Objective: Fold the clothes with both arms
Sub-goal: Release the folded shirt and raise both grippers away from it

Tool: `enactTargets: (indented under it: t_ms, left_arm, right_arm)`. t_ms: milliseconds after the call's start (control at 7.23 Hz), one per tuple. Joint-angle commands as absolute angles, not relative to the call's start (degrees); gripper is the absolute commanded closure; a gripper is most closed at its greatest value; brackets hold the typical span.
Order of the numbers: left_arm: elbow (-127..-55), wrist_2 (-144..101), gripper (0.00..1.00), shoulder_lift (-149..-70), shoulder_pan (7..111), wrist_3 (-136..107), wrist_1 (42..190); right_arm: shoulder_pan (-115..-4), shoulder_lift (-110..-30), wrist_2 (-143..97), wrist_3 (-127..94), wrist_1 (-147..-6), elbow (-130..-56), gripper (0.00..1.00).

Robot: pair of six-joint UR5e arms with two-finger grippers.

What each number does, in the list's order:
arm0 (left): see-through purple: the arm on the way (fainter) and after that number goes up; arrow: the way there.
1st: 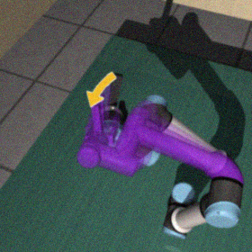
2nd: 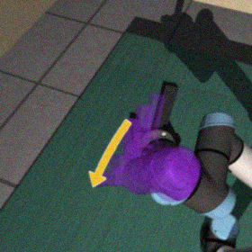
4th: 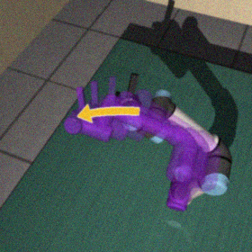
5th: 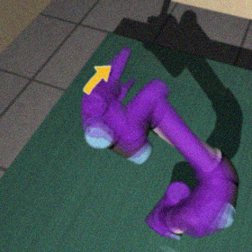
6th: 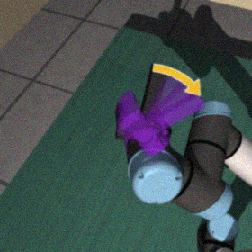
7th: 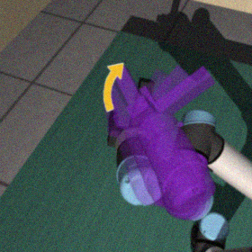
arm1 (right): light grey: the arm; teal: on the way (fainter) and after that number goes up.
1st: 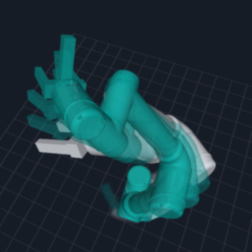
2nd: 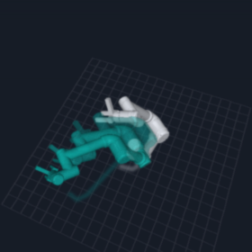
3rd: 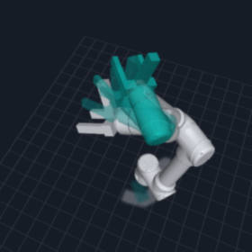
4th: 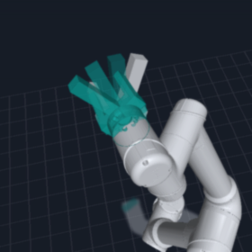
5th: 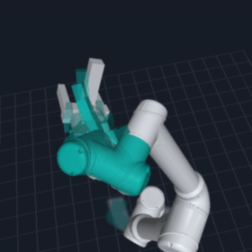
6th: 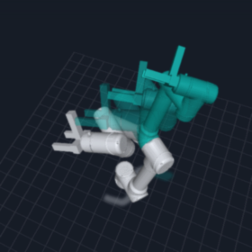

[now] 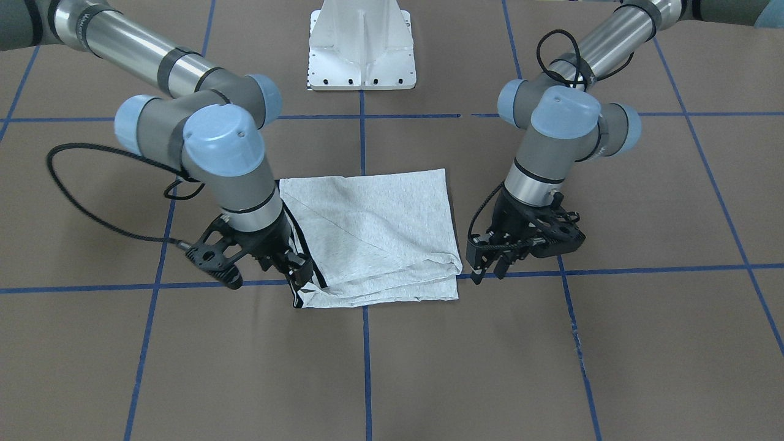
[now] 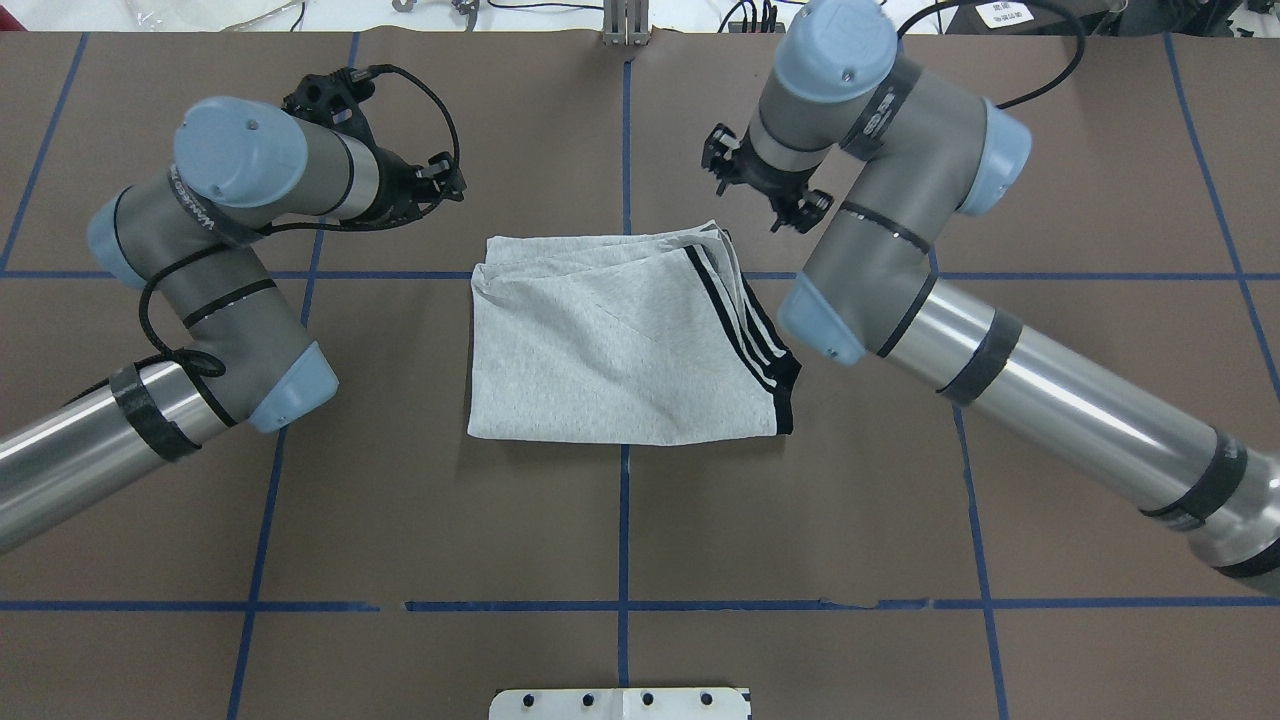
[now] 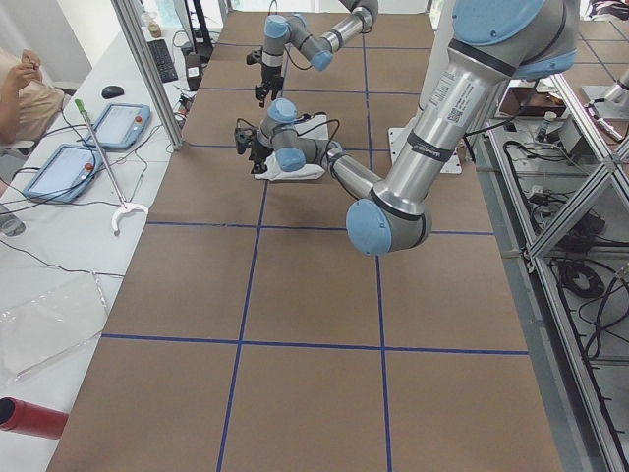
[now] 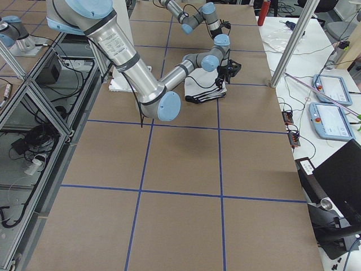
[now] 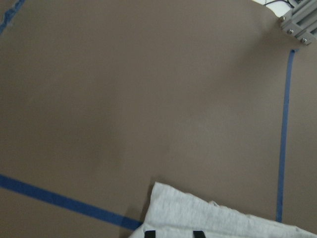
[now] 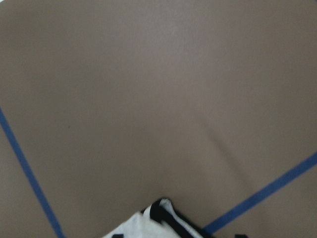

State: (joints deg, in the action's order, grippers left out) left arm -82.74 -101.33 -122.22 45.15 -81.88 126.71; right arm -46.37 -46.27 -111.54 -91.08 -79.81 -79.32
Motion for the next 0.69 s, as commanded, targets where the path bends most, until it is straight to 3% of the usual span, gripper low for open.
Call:
enactTargets:
  t_ms: [0, 554]
  left_arm:
    - [-80.5, -101.9, 0.24, -122.1, 49.5, -73.2, 129.2]
    - [-80.4, -122.1, 0.24, -114.4, 65.1, -35.4, 128.4]
  right_arm:
    - [-53.0, -49.8, -114.6, -78.5, -79.8, -78.0, 0.0]
    - [-65.7, -61.6, -127.1, -47.4, -79.7, -79.6, 0.0]
